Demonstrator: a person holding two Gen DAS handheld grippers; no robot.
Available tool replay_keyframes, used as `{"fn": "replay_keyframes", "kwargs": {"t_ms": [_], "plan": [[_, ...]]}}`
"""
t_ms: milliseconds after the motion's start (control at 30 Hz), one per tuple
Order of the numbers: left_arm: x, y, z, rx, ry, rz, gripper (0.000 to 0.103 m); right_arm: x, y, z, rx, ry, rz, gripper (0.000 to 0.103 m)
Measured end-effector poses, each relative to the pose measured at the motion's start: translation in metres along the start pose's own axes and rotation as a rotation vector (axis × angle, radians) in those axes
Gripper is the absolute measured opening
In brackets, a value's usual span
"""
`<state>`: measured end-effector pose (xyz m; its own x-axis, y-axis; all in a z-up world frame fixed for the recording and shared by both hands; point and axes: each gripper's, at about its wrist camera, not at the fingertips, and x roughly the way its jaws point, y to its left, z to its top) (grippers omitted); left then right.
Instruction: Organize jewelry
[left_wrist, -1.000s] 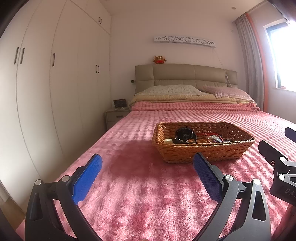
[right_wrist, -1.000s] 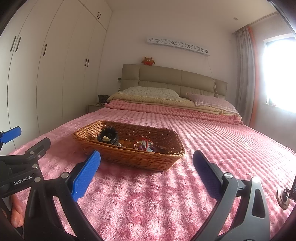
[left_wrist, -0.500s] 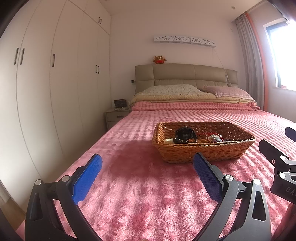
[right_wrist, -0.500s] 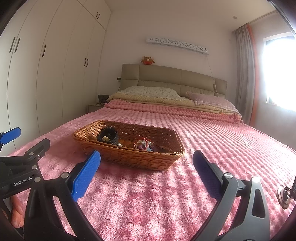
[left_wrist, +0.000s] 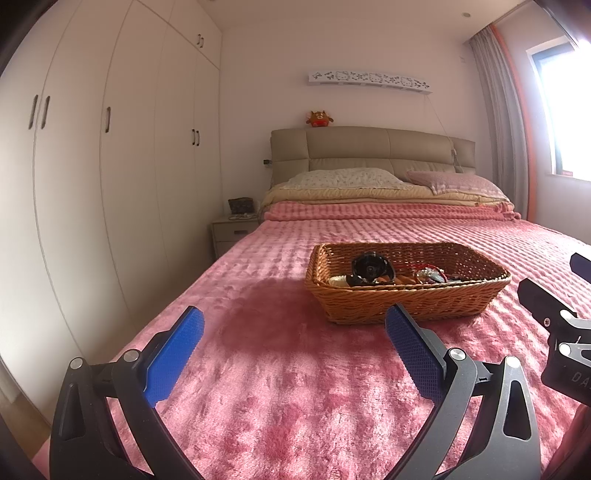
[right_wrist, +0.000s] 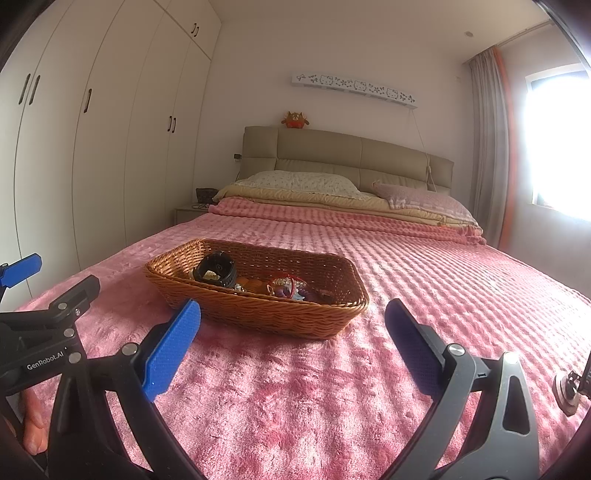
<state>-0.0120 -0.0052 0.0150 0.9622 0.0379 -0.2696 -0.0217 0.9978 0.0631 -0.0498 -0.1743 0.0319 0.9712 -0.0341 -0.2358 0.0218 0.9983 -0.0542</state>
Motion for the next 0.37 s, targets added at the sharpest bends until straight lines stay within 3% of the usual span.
{"fn": "replay_keyframes", "kwargs": {"t_ms": [367], "plan": [[-0.0056,0.0077,0.001,-0.035,-0.015,-0.01,0.096,0.0,-0.0004,0.0005,-0.001,0.0,0.001,0.096]]}}
